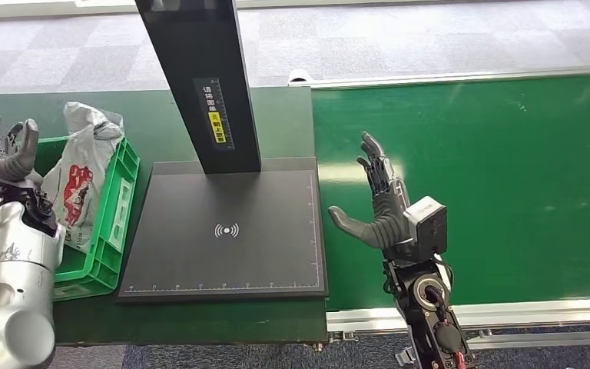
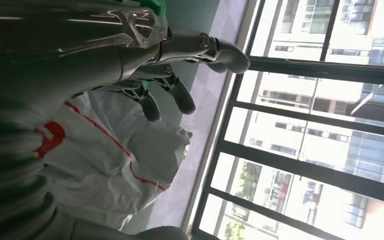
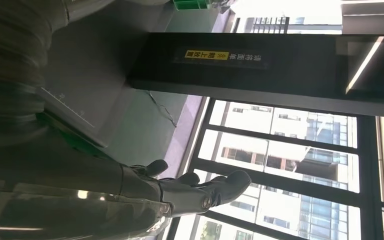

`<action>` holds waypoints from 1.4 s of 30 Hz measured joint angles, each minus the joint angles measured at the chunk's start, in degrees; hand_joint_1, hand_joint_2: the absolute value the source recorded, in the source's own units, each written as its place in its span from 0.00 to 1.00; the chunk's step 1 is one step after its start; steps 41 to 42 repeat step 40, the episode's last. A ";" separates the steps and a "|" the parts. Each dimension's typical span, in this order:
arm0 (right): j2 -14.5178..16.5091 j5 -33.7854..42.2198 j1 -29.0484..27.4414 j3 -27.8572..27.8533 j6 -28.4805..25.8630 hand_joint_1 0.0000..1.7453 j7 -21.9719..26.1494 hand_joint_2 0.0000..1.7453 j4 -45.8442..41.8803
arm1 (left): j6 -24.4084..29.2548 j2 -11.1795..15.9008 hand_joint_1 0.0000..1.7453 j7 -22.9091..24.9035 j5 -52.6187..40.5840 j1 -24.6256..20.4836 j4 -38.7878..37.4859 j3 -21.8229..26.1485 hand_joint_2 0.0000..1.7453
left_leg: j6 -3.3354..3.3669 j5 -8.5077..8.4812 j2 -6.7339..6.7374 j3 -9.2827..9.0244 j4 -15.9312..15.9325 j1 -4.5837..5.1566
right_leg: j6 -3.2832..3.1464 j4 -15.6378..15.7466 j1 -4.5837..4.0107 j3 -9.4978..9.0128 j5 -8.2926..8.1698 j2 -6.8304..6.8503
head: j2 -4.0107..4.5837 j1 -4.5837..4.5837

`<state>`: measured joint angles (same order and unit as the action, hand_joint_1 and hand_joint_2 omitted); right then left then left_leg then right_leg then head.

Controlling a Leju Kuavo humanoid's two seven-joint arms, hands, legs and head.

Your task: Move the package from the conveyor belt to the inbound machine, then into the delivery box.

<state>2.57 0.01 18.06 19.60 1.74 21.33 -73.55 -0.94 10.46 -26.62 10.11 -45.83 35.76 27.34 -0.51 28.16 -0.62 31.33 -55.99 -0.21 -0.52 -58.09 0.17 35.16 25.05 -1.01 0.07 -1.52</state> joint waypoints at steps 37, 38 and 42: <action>1.73 -1.11 -5.60 -9.20 -15.95 0.00 18.54 1.00 32.43 | 29.87 -17.74 0.00 -13.42 -6.57 47.78 32.43 -56.53 1.00 | 0.36 0.44 -0.11 -0.14 0.00 0.13 | 0.39 0.14 0.19 -0.26 0.31 0.12 | 0.00 -0.02; 1.64 -0.96 -5.44 -9.94 -15.60 0.00 18.55 1.00 33.12 | 29.21 -17.79 0.00 -13.43 -6.24 47.77 32.28 -56.67 1.00 | 0.36 0.44 -0.11 -0.15 0.00 0.13 | 0.39 0.14 0.18 -0.26 0.31 0.12 | 0.00 -0.02; 1.51 -0.84 -5.22 -10.87 -15.26 0.00 18.56 1.00 33.97 | 28.58 -17.90 0.00 -13.43 -5.92 47.77 32.06 -56.83 1.00 | 0.36 0.43 -0.11 -0.17 0.00 0.13 | 0.38 0.13 0.18 -0.26 0.31 0.12 | 0.00 -0.02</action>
